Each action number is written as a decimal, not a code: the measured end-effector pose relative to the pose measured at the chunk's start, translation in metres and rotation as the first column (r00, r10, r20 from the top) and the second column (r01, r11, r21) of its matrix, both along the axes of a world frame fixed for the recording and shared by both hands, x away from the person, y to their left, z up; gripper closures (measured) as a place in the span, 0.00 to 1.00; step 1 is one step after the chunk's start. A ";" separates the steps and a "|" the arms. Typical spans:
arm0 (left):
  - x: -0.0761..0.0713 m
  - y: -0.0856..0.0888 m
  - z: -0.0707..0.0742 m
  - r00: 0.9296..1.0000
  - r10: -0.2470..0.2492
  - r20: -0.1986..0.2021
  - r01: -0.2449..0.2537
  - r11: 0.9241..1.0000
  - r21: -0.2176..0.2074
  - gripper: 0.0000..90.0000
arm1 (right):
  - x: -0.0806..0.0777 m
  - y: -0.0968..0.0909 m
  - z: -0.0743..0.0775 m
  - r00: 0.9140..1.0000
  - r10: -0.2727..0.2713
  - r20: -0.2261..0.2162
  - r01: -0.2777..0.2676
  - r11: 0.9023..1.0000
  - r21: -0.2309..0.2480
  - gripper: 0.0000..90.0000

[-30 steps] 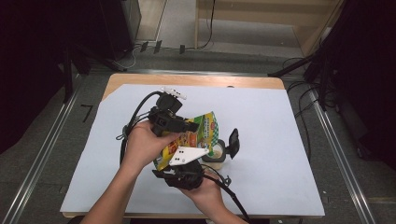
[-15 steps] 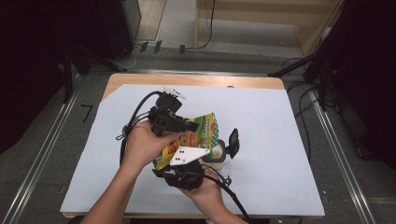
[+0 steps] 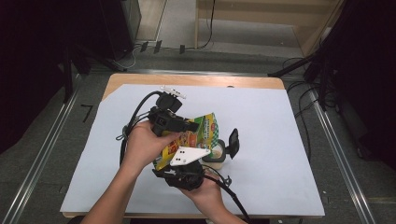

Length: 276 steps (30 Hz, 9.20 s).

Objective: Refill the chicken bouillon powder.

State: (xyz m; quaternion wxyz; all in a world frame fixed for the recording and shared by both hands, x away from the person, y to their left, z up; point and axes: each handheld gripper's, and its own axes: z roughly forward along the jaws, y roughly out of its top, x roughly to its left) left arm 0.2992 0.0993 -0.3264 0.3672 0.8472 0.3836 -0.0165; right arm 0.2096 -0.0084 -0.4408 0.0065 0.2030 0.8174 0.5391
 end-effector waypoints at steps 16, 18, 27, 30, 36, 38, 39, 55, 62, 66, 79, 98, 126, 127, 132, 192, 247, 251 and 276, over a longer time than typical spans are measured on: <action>-0.001 0.000 0.001 1.000 0.002 0.015 -0.002 1.000 0.004 0.88 | -0.001 0.000 0.001 1.000 -0.007 -0.010 0.007 1.000 0.019 0.87; 0.000 0.000 0.001 1.000 0.003 0.013 -0.003 1.000 0.002 0.88 | -0.001 0.000 0.001 1.000 -0.005 -0.017 0.006 1.000 0.021 0.87; 0.001 0.000 0.000 1.000 -0.002 0.001 0.002 1.000 -0.002 0.89 | -0.001 0.000 0.000 1.000 -0.004 -0.017 0.004 1.000 0.018 0.88; 0.001 0.000 0.000 1.000 -0.002 -0.003 0.002 1.000 -0.005 0.89 | 0.000 0.001 0.000 1.000 -0.004 -0.009 0.004 1.000 0.016 0.88; 0.002 0.001 -0.001 1.000 -0.004 -0.005 0.004 1.000 -0.001 0.89 | 0.000 0.001 0.000 1.000 -0.001 -0.007 0.001 1.000 0.010 0.88; 0.001 0.000 -0.001 1.000 -0.002 -0.003 0.002 1.000 -0.002 0.89 | 0.000 0.000 0.000 1.000 -0.002 -0.004 0.002 1.000 0.010 0.88; 0.001 0.000 -0.001 1.000 0.000 -0.002 0.000 1.000 -0.002 0.89 | 0.000 0.000 0.000 1.000 -0.002 -0.003 0.002 1.000 0.010 0.88; 0.002 0.000 -0.001 1.000 -0.005 -0.008 0.005 1.000 0.000 0.89 | 0.000 0.000 0.000 1.000 0.003 -0.003 -0.002 1.000 0.007 0.89; 0.008 -0.002 0.001 0.999 -0.020 -0.042 0.021 1.000 0.007 0.90 | 0.001 0.000 0.001 1.000 0.000 0.001 0.000 1.000 -0.001 0.90; 0.015 -0.011 0.005 0.997 -0.044 -0.066 0.048 0.998 0.051 0.91 | 0.004 -0.002 0.003 1.000 -0.008 -0.001 0.008 1.000 0.021 0.90; 0.024 -0.012 0.007 0.989 -0.091 -0.113 0.099 0.993 0.068 0.92 | 0.006 -0.006 0.005 1.000 -0.023 -0.001 0.023 0.999 0.032 0.90; 0.018 -0.018 0.011 0.993 -0.062 -0.103 0.072 0.993 0.098 0.93 | 0.007 -0.008 0.004 0.999 -0.036 -0.003 0.036 0.998 0.059 0.97; 0.018 -0.021 0.015 0.998 -0.058 -0.036 0.062 0.992 0.110 0.93 | 0.014 -0.008 0.005 0.997 -0.066 0.029 0.064 0.997 0.045 0.99; 0.018 -0.021 0.015 0.998 -0.059 -0.032 0.062 0.992 0.111 0.93 | 0.015 -0.008 0.005 0.997 -0.069 0.030 0.068 0.997 0.043 0.99; 0.018 -0.023 0.014 0.998 -0.060 -0.005 0.061 0.992 0.111 0.93 | 0.017 -0.008 0.003 0.995 -0.084 0.050 0.083 0.996 0.034 0.99; 0.008 -0.014 0.010 0.998 -0.051 -0.042 0.053 0.996 0.067 0.93 | 0.007 -0.006 -0.001 0.996 -0.080 0.040 0.079 0.996 0.029 0.98; 0.002 -0.008 0.006 0.999 -0.036 0.004 0.036 0.999 0.027 0.93 | 0.004 -0.006 -0.003 0.996 -0.075 0.047 0.074 0.997 0.019 0.99; 0.001 -0.008 0.006 0.999 -0.036 0.005 0.036 0.999 0.026 0.93 | 0.004 -0.006 -0.003 0.996 -0.077 0.051 0.077 0.997 0.019 0.99; 0.001 -0.008 0.006 0.999 -0.038 0.005 0.038 0.999 0.029 0.93 | 0.004 -0.005 -0.003 0.996 -0.074 0.042 0.073 0.997 0.024 0.99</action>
